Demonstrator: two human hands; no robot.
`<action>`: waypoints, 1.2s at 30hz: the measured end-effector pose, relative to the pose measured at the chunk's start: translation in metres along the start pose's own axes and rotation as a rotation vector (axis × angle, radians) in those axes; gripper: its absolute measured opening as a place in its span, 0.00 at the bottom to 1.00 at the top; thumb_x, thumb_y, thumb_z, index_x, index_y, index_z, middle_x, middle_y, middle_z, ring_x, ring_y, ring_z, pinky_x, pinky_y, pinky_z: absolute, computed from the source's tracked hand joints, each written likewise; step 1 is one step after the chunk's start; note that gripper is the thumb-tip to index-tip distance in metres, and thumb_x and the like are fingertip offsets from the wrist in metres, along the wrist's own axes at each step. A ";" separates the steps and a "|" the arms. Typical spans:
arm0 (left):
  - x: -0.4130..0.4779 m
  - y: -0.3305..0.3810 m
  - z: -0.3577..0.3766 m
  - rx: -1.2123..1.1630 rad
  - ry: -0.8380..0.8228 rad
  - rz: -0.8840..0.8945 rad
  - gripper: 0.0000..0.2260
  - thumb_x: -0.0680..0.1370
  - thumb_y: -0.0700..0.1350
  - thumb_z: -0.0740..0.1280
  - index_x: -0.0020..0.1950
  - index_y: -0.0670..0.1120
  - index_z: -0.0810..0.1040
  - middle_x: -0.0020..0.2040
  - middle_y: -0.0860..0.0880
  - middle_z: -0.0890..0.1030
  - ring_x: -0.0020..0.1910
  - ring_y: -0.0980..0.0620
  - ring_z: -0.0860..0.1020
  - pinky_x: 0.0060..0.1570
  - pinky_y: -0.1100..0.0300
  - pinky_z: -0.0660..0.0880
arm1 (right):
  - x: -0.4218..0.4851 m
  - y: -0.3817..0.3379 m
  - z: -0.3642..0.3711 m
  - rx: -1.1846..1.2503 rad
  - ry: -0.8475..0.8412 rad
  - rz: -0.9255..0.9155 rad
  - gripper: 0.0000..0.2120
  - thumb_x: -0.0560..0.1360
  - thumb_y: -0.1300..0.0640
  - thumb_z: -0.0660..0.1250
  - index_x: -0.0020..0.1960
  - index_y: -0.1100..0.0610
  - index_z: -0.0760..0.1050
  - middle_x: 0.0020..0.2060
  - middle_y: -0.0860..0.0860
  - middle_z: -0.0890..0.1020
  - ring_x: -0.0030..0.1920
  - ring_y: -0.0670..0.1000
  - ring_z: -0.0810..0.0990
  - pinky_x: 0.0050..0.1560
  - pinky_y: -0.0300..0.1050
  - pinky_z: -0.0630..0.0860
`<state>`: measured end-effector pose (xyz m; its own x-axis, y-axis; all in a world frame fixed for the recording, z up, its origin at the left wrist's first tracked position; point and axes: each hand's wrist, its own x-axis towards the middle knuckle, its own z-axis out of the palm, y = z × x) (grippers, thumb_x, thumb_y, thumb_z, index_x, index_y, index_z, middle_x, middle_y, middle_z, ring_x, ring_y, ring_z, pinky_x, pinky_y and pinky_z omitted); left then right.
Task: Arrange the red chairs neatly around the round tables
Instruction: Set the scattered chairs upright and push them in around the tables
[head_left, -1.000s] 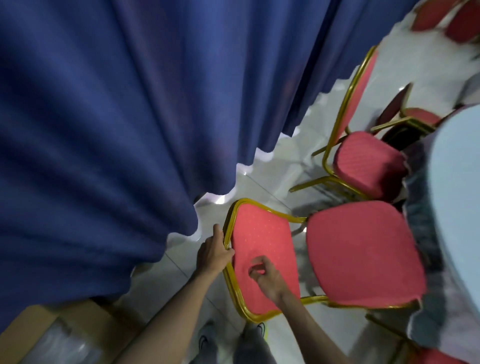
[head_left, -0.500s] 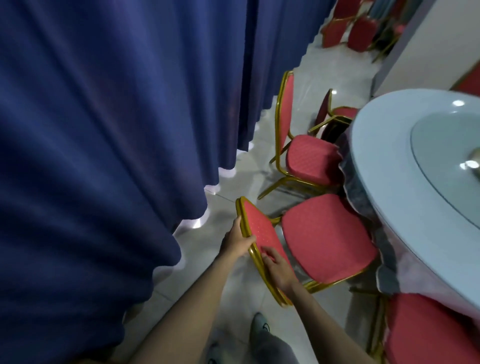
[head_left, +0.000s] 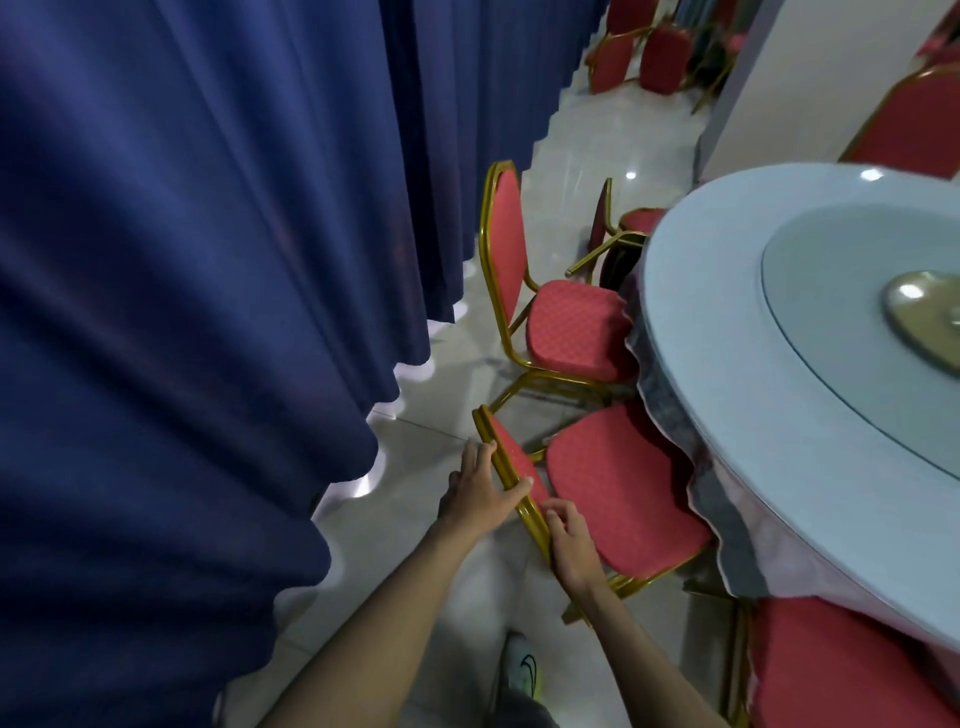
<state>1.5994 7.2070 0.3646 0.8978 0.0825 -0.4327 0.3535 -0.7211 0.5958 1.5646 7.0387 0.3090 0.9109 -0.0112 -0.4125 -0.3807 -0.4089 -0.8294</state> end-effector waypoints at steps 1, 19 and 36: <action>0.004 0.008 0.001 0.014 -0.007 0.011 0.42 0.75 0.69 0.65 0.82 0.54 0.53 0.84 0.52 0.50 0.78 0.37 0.62 0.68 0.43 0.70 | 0.005 0.001 -0.008 0.007 0.000 0.002 0.08 0.85 0.55 0.59 0.55 0.47 0.76 0.55 0.48 0.78 0.57 0.46 0.76 0.59 0.45 0.69; 0.062 0.093 0.020 0.241 0.046 0.144 0.30 0.83 0.64 0.56 0.76 0.44 0.61 0.78 0.43 0.63 0.66 0.42 0.76 0.55 0.50 0.78 | 0.089 0.015 -0.088 0.009 -0.050 0.095 0.04 0.82 0.61 0.65 0.52 0.57 0.79 0.43 0.50 0.82 0.42 0.46 0.77 0.45 0.37 0.72; 0.231 0.012 -0.138 -0.260 0.016 0.092 0.08 0.83 0.52 0.61 0.45 0.56 0.75 0.46 0.53 0.82 0.47 0.52 0.81 0.51 0.52 0.79 | 0.258 -0.125 -0.018 0.197 -0.069 0.170 0.08 0.82 0.70 0.61 0.51 0.64 0.78 0.36 0.57 0.81 0.30 0.52 0.76 0.28 0.41 0.71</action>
<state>1.8476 7.3124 0.3652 0.9326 0.0374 -0.3590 0.3239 -0.5257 0.7866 1.8500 7.0700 0.3129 0.8210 0.0004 -0.5709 -0.5567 -0.2210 -0.8007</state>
